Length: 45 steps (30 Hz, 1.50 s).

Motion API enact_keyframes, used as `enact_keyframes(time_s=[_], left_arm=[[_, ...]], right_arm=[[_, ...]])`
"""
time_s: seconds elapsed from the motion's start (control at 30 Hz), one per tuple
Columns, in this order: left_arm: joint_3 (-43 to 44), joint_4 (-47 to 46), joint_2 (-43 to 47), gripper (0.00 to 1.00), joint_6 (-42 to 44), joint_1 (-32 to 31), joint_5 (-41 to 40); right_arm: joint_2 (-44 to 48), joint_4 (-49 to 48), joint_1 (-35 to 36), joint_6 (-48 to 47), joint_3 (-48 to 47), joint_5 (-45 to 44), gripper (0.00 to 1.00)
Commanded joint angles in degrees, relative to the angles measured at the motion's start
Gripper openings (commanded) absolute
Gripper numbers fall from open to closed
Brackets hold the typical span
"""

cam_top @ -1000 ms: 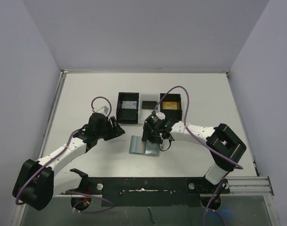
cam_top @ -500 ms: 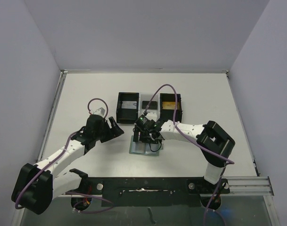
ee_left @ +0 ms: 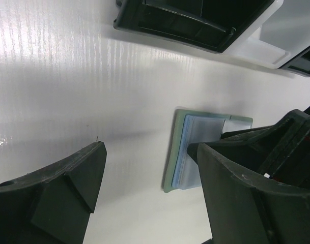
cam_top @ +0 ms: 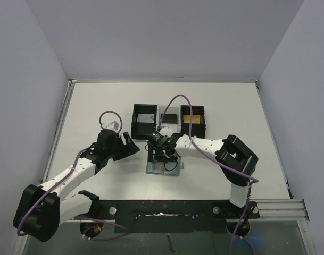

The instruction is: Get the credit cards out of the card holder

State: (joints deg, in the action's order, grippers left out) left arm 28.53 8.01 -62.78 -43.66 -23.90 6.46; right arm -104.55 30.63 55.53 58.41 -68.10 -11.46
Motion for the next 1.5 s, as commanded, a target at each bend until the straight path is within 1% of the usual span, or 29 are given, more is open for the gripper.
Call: enact_keyframes(time_s=[0.0,0.07,0.13,0.27,0.37,0.47,0.53,0.6,0.7,0.77,0.9,1.0,1.07,1.17,1.23,1.3,1.4,1.47], left_arm=[[0.45,-0.38,1.66,0.72,2.27,0.26,0.04],[0.15,-0.31,1.85,0.72,2.29,0.26,-0.1],[-0.12,-0.36,1.99,0.72,2.02,0.26,-0.12],[-0.23,-0.65,2.29,0.72,1.95,0.26,0.06],[-0.53,-3.06,2.71,0.72,3.93,0.14,3.34],[-1.48,-5.67,3.02,0.72,4.93,-0.54,7.19],[-1.87,-7.06,2.37,0.72,4.62,-0.95,8.94],[-2.06,-8.36,1.42,0.72,3.67,-1.25,10.83],[-2.54,-10.24,-0.23,0.71,2.55,-1.54,12.46],[-2.81,-11.77,-1.45,0.69,2.08,-1.63,13.89],[-2.28,-15.37,-4.98,0.64,1.97,-2.97,19.14],[-0.77,-17.37,-7.97,0.62,2.78,-5.9,22.29],[0.06,-18.99,-10.18,0.61,2.69,-7.95,23.85],[-1.2,-27.06,-13.17,0.59,-0.86,-10.25,27.05],[-1.15,-29.66,-14.75,0.58,-1.48,-11.23,27.52],[-0.63,-29.05,-15.75,0.57,-1.12,-11.43,27.18],[-1.84,-31.59,-15.73,0.57,-1.35,-11.42,25.96],[-2.41,-33.67,-15.97,0.58,-2.06,-11.38,25.45]], right_arm=[[-1.72,1.31,0.87,-1.11,-3.07,-2.0,0.73],[-2.56,2.12,1.15,-1.18,-4.01,-2.44,0.72],[-3.3,2.76,1.24,-0.98,-4.55,-2.74,0.68],[-2.76,1.7,1.24,-0.52,-3.52,-2.12,0.56],[-1.22,-1.04,0.74,-0.34,-1.33,-0.81,0.5],[0.62,-5.2,-0.05,-0.66,1.82,1.46,0.45],[1.96,-8.13,-0.55,-0.89,3.91,2.88,0.44],[2.98,-10.31,-1.03,-0.81,5.84,3.93,0.41],[3.75,-13.07,-1.72,-0.65,8.17,5.54,0.33],[3.87,-14.47,-2.18,-0.29,9.55,6.57,0.29],[5.61,-20.04,-3.06,1.04,13.98,8.65,0.28],[7.73,-27.54,-4.6,3.2,19.07,11.39,0.28],[8.99,-30.23,-5.76,5.94,21.9,11.55,0.28],[10.84,-34.73,-7.44,9.3,26.54,12.41,0.3],[12.58,-39.24,-8.25,10.93,30.03,13.06,0.3],[13.61,-43.36,-9.09,11.74,32.66,14.52,0.3],[15.53,-42.5,-9.23,12.39,33.58,12.61,0.28],[16.96,-40.43,-8.79,12.36,33.3,10.98,0.29]])
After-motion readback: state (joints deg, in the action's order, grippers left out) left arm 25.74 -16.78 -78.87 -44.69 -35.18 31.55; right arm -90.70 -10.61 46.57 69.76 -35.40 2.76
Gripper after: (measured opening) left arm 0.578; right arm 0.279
